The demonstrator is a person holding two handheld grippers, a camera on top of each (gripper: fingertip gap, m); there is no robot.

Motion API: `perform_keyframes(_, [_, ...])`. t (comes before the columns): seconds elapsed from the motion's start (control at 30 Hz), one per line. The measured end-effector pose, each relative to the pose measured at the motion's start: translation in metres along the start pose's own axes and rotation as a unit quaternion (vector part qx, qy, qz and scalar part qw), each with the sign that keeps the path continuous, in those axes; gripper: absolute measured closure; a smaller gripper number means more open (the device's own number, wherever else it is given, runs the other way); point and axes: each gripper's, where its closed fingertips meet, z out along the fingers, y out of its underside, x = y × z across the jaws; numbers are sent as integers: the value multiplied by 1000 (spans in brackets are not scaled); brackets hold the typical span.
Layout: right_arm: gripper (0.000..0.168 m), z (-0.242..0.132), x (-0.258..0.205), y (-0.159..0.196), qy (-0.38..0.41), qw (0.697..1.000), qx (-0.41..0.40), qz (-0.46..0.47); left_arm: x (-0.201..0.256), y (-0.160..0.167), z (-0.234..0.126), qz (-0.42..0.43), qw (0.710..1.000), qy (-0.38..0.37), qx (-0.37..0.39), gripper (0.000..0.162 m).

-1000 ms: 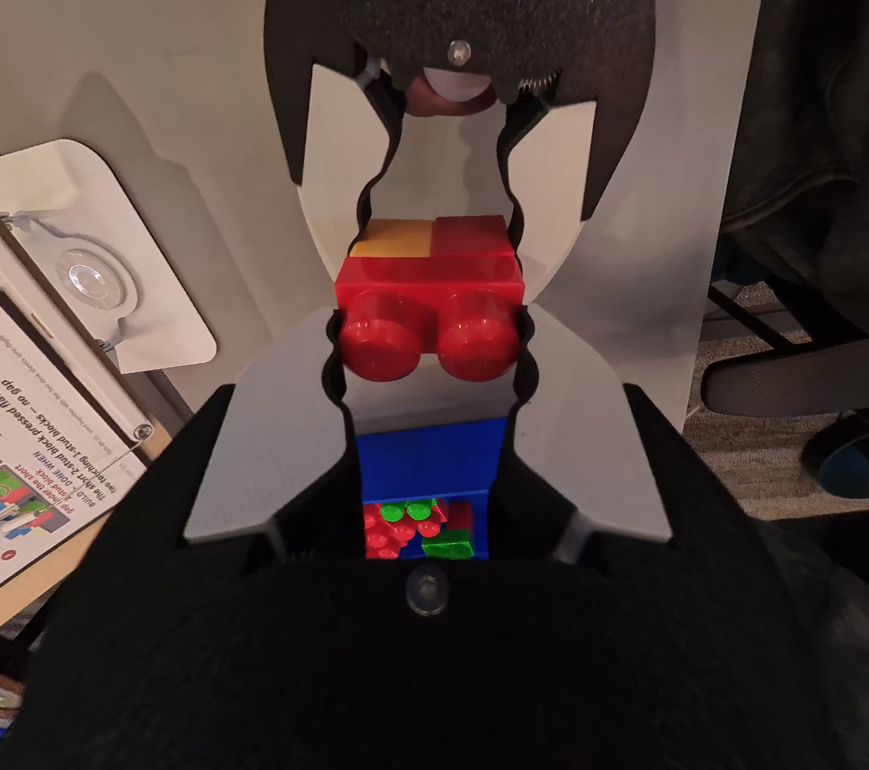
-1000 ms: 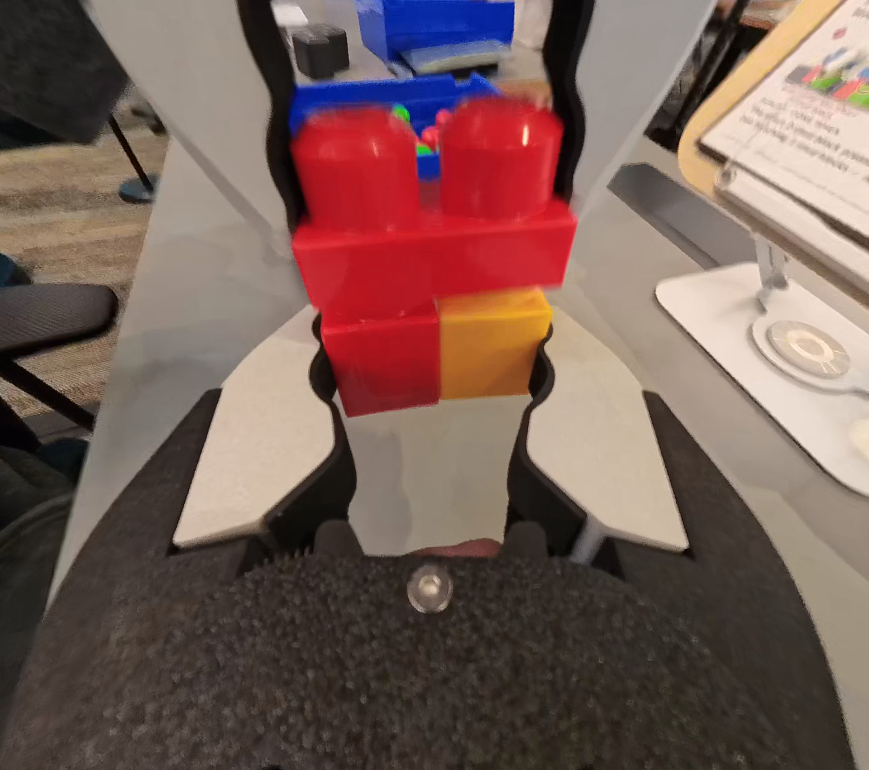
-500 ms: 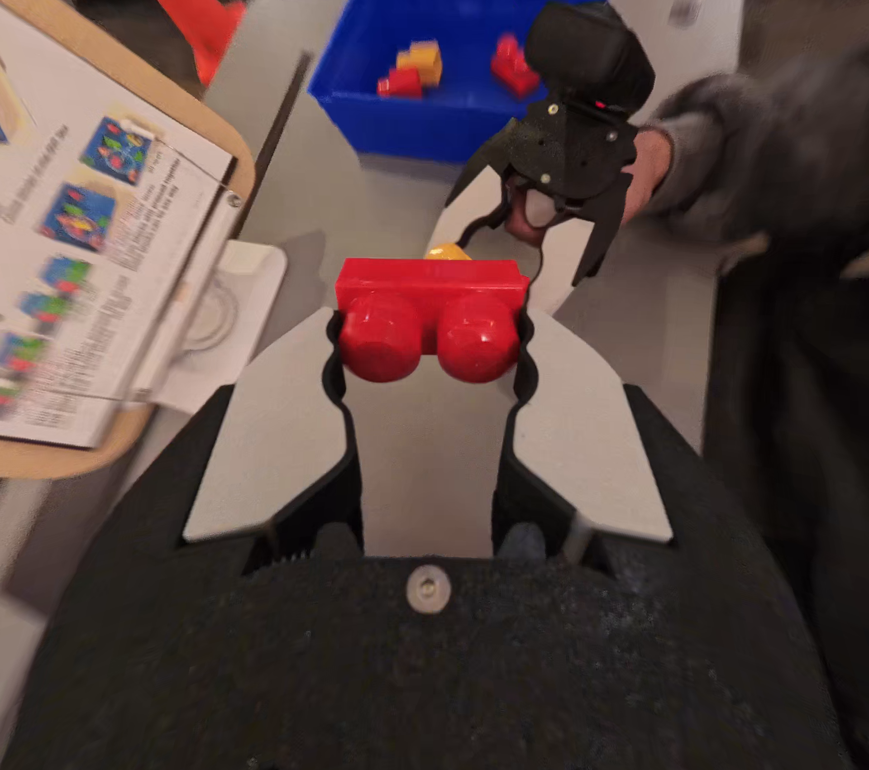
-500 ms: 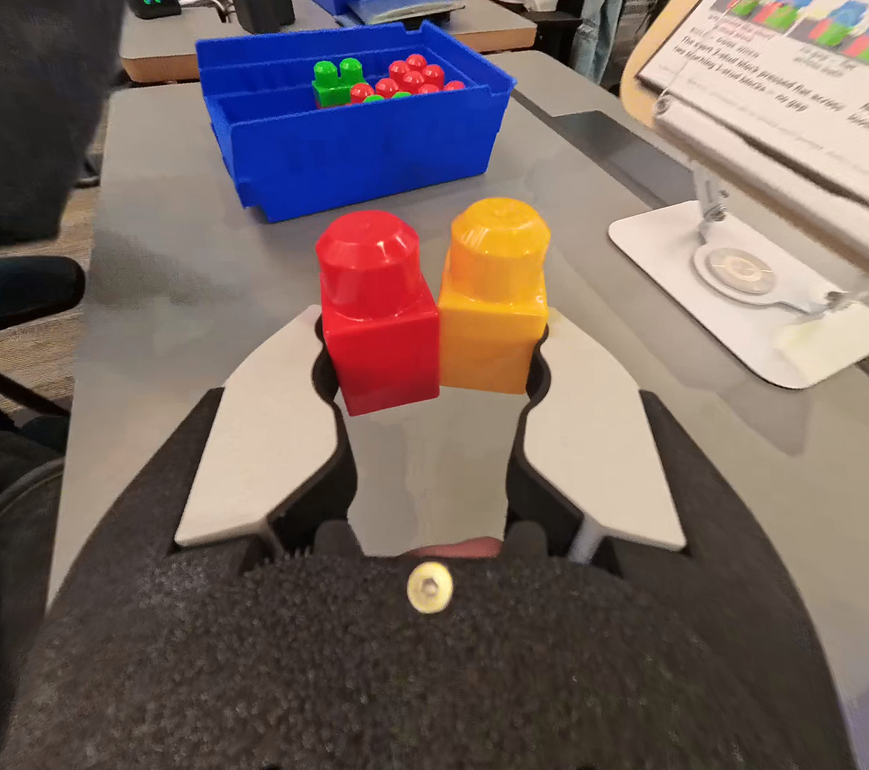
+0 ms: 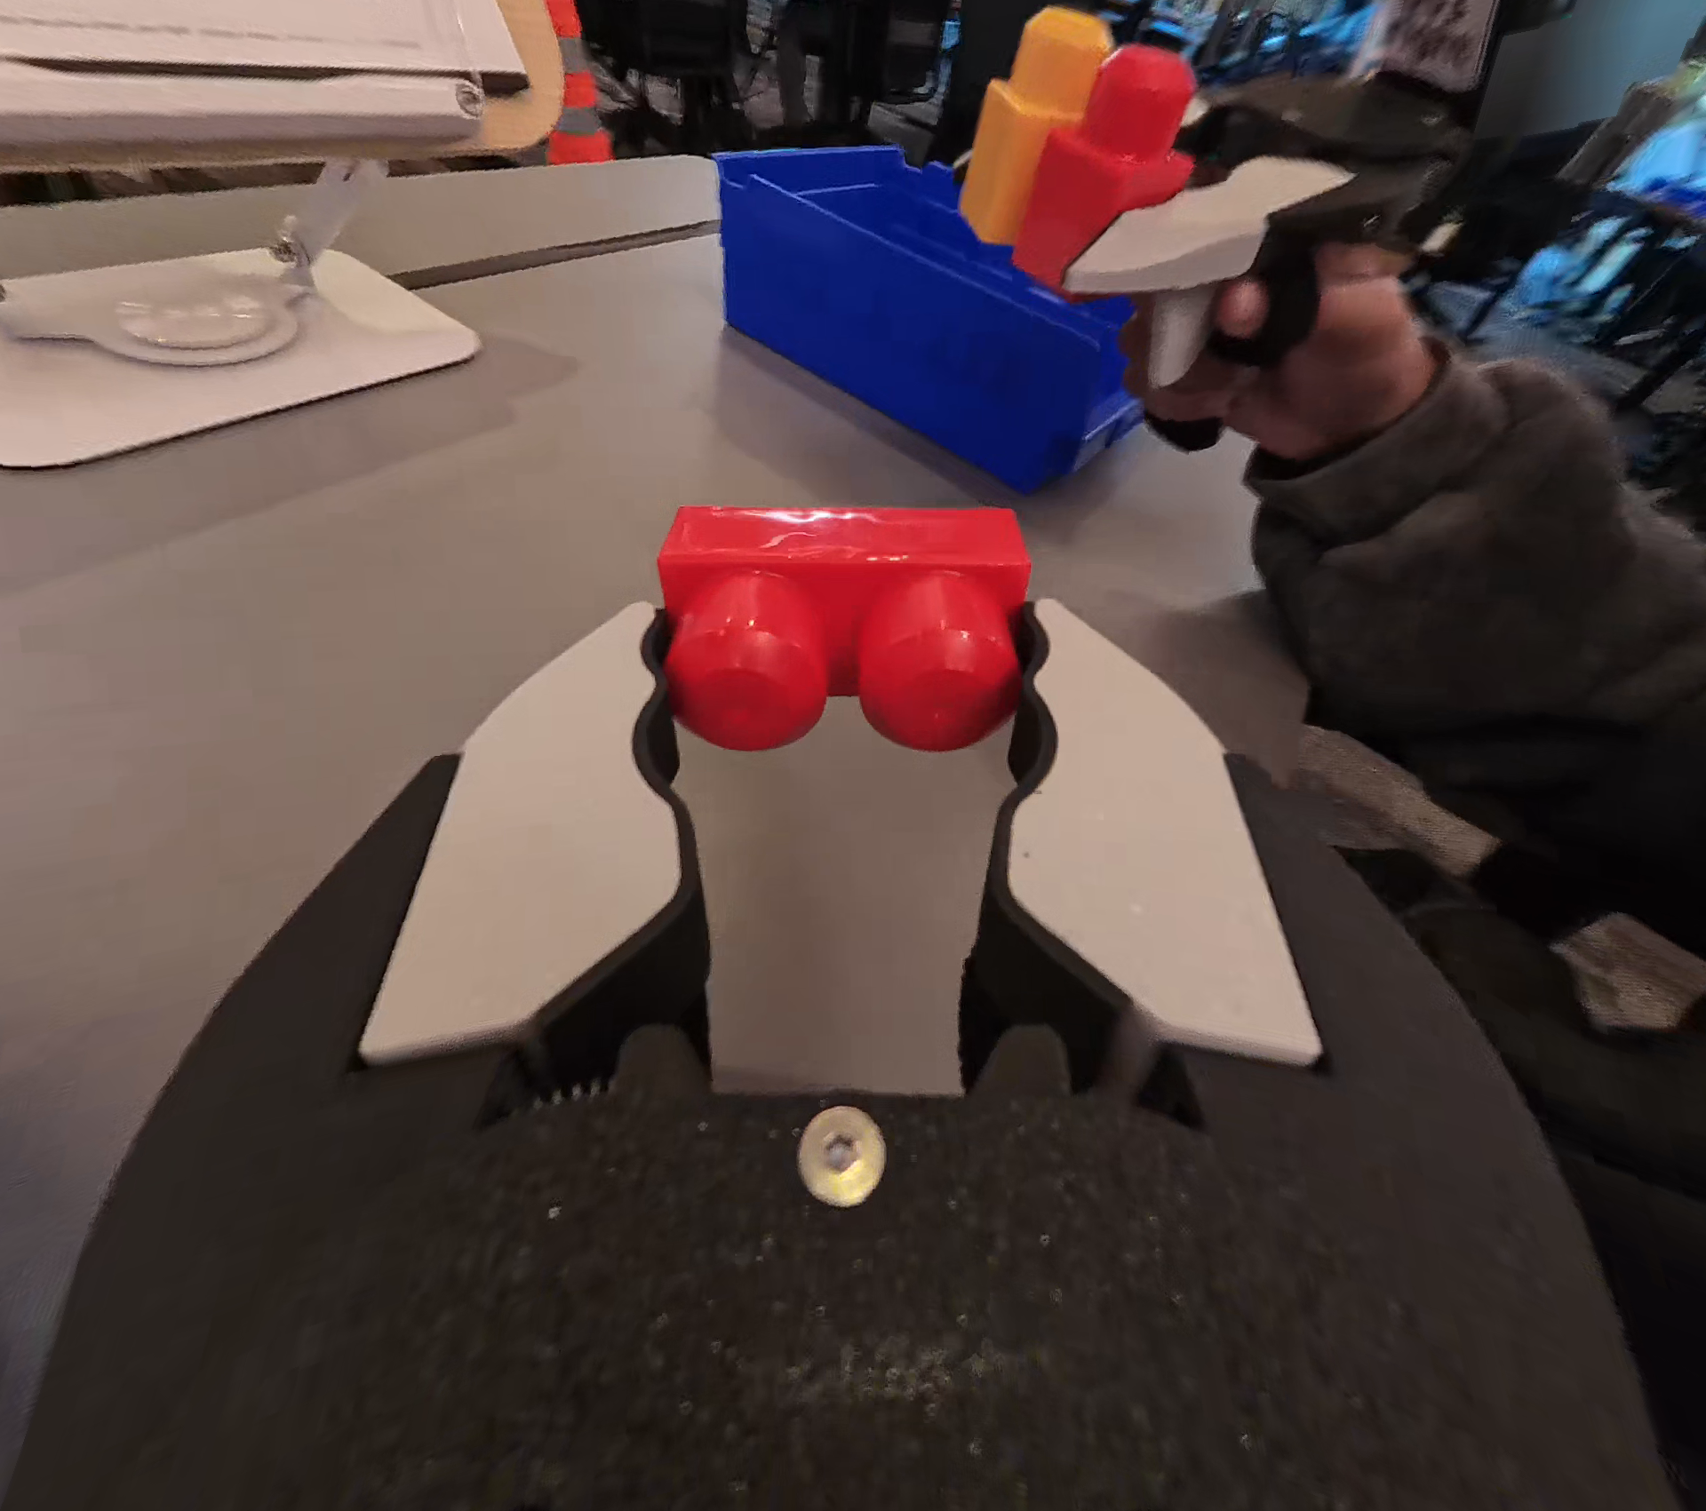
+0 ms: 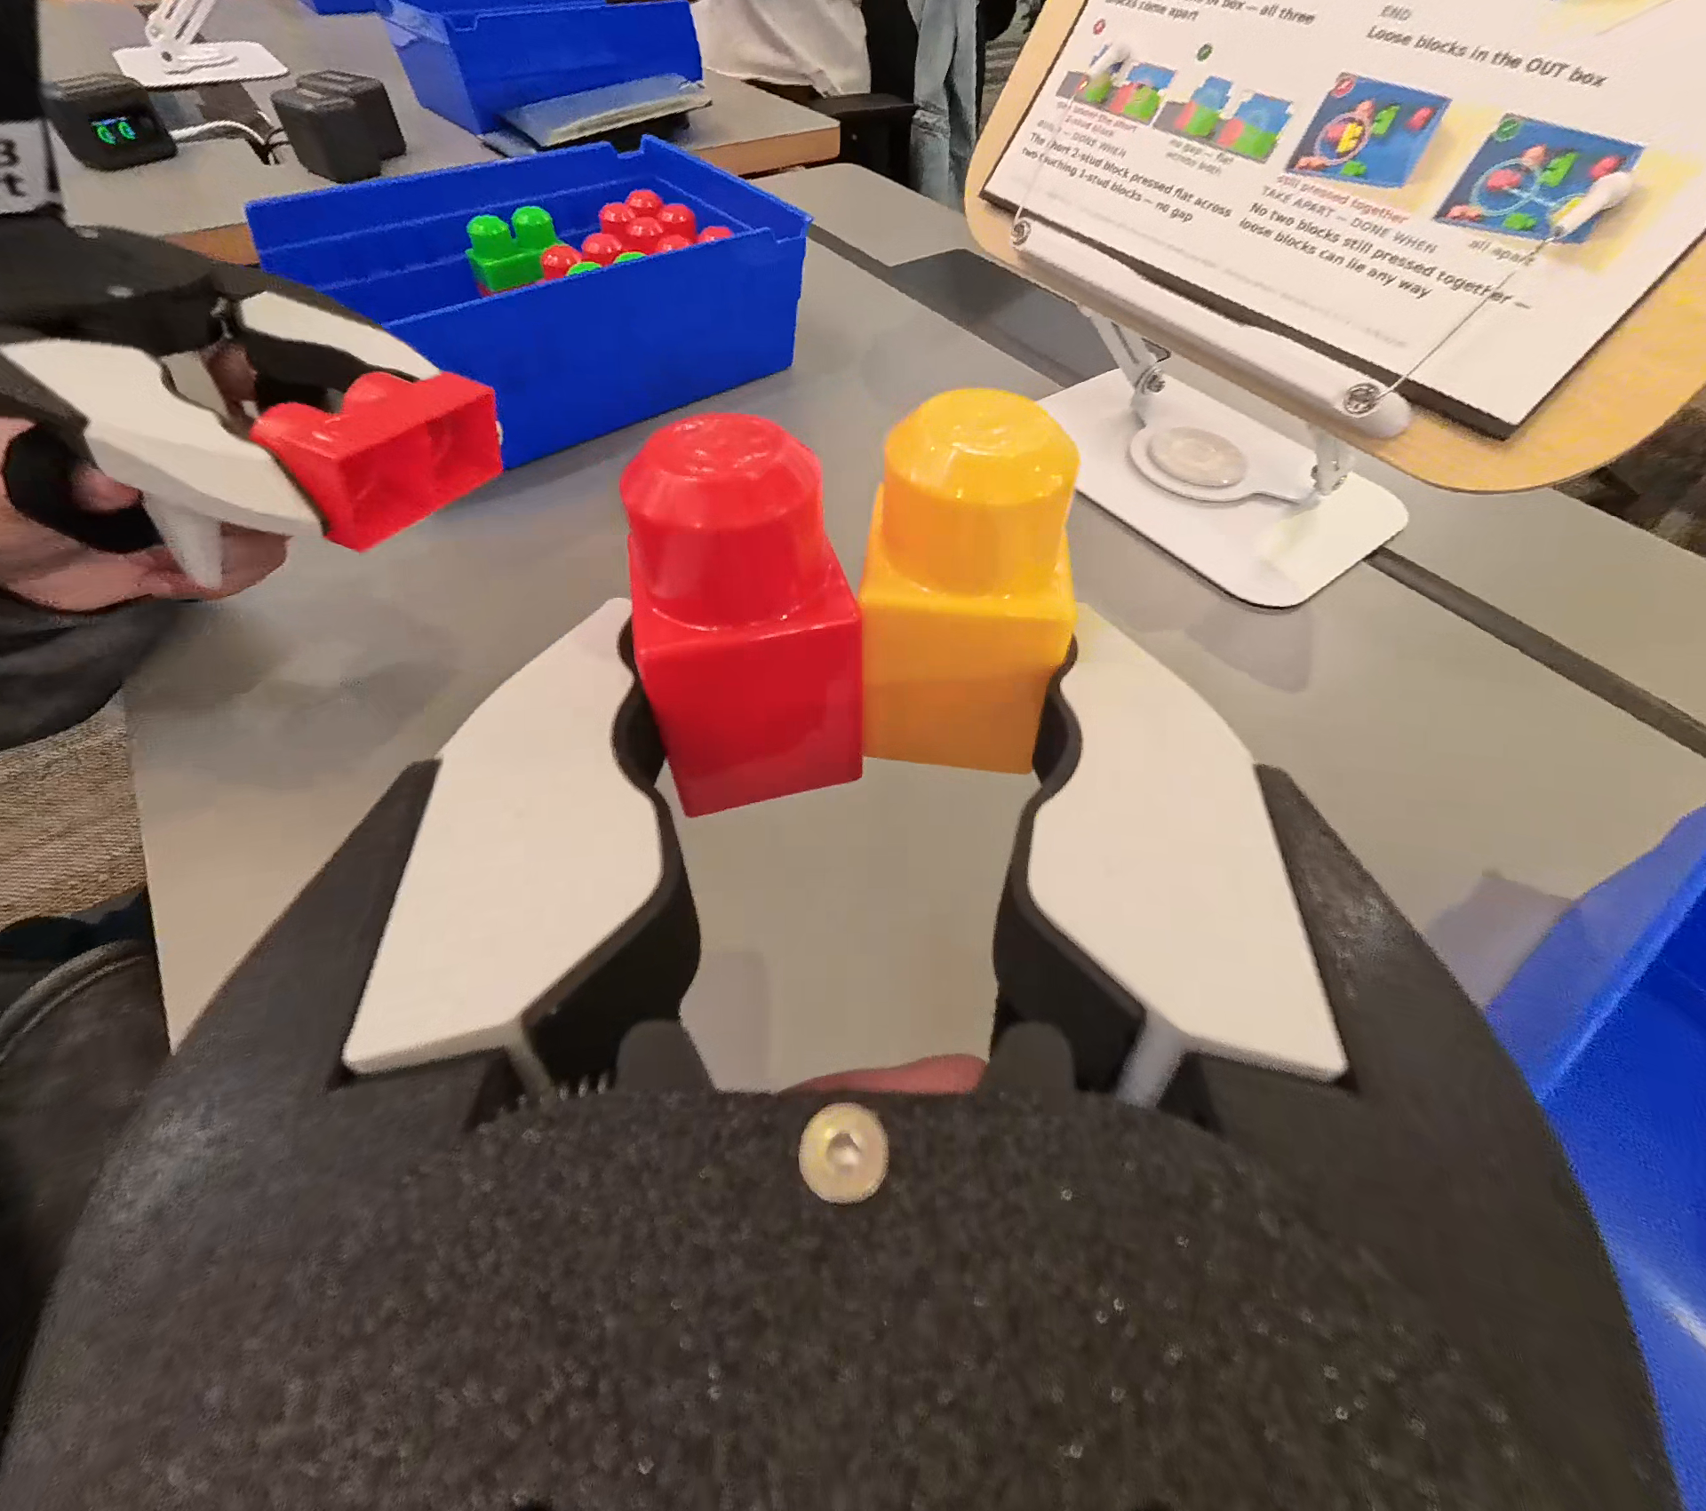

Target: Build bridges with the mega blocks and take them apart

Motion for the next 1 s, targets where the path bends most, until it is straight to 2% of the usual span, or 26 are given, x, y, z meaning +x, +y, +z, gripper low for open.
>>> perform_keyframes(0.13, [88, -18, 16, -5, 40, 999, -17, -27, 3, 10, 4, 30, 999, -2, -30, 92])
perform_keyframes(0.23, [88, -63, 65, -15, 116, 991, -53, -47, 11, 10, 5, 34, 999, 12, -38, 92])
perform_keyframes(0.3, [88, -96, 111, -2, 170, 977, -122, -49, 14, 9, 6, 35, 999, 15, -35, 92])
perform_keyframes(0.33, [88, -108, 133, 17, 183, 965, -180, -51, 16, 9, 7, 36, 998, 18, -37, 92])
perform_keyframes(0.4, [87, -114, 156, 65, 147, 943, -296, -42, 19, 11, 10, 40, 998, 23, -45, 92])
perform_keyframes(0.5, [87, -109, 164, 131, 73, 895, -439, -32, 20, 12, 13, 41, 998, 29, -50, 92])
perform_keyframes(0.6, [87, -105, 161, 167, 27, 850, -525, -37, 21, 11, 15, 39, 997, 32, -51, 92])
perform_keyframes(0.87, [87, -97, 162, 204, 7, 803, -595, -32, 19, 15, 9, 40, 997, 26, -58, 92])
perform_keyframes(1.0, [81, -95, 158, 206, 2, 816, -578, -33, 19, 17, 7, 38, 997, 23, -62, 92])
